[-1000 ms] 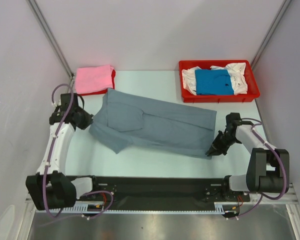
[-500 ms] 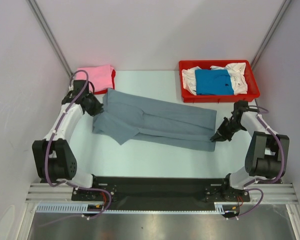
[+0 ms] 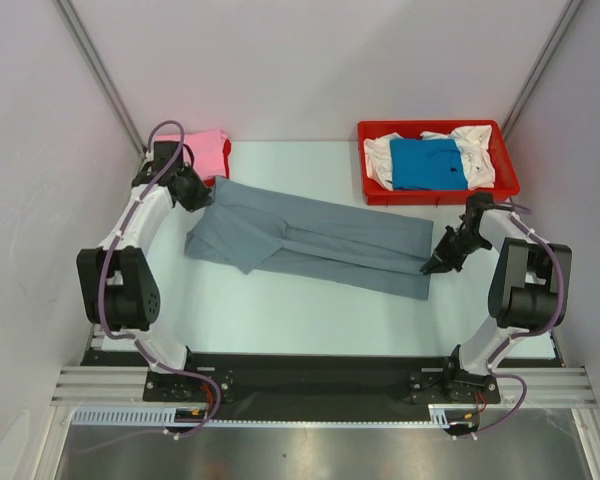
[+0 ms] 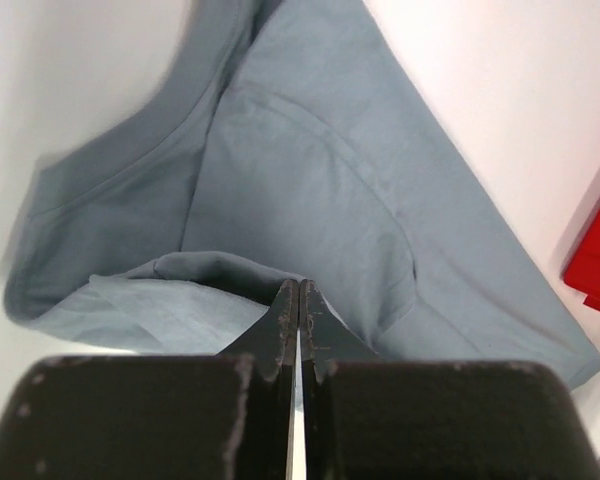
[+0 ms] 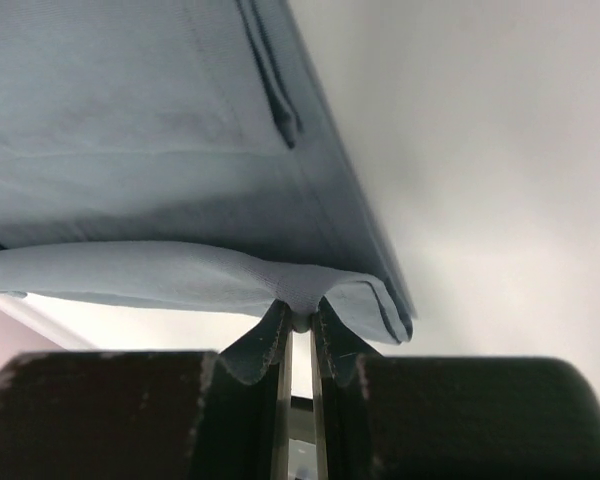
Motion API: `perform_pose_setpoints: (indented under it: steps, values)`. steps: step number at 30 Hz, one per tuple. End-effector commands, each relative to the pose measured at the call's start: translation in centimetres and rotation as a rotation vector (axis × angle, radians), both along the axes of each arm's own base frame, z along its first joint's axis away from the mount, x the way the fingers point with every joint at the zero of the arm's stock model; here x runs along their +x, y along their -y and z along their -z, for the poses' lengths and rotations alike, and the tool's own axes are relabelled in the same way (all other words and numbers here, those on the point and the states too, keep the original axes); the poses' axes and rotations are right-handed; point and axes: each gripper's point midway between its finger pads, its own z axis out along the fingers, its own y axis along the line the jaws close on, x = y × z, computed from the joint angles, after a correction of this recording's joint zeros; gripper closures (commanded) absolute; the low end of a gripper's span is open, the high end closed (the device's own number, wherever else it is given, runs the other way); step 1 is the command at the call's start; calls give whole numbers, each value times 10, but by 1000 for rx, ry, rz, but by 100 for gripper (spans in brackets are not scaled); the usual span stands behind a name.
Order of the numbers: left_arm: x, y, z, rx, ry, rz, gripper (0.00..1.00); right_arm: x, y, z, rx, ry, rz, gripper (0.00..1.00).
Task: Fold and stack the t-shirts
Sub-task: Fold the tshirt
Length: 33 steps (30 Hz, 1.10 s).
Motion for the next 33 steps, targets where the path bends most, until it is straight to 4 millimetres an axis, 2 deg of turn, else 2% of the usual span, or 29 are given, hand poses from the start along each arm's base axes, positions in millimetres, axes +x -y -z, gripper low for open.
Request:
perform_pose_setpoints:
  steps: [1, 3, 4, 5, 7, 17, 30, 33]
  values:
    - [28, 8, -18, -15, 86, 50, 99, 15, 6, 0, -3, 38, -6, 100]
    - [39, 10, -16, -22, 84, 66, 100, 16, 6, 3, -1, 32, -4, 100]
    - [45, 10, -23, -17, 99, 73, 100, 16, 6, 4, 1, 30, -3, 100]
    - [48, 10, -15, -16, 78, 73, 100, 18, 7, 5, 1, 33, -2, 100]
    - [54, 10, -18, -14, 86, 80, 100, 20, 7, 5, 1, 32, 0, 100]
    - [69, 15, -5, -38, 71, 89, 100, 35, 11, 10, 13, 33, 17, 100]
    - [82, 16, 8, -40, 48, 105, 100, 38, 12, 21, 16, 10, 29, 99]
    - [82, 14, 9, -34, 40, 101, 100, 42, 13, 18, 17, 18, 30, 99]
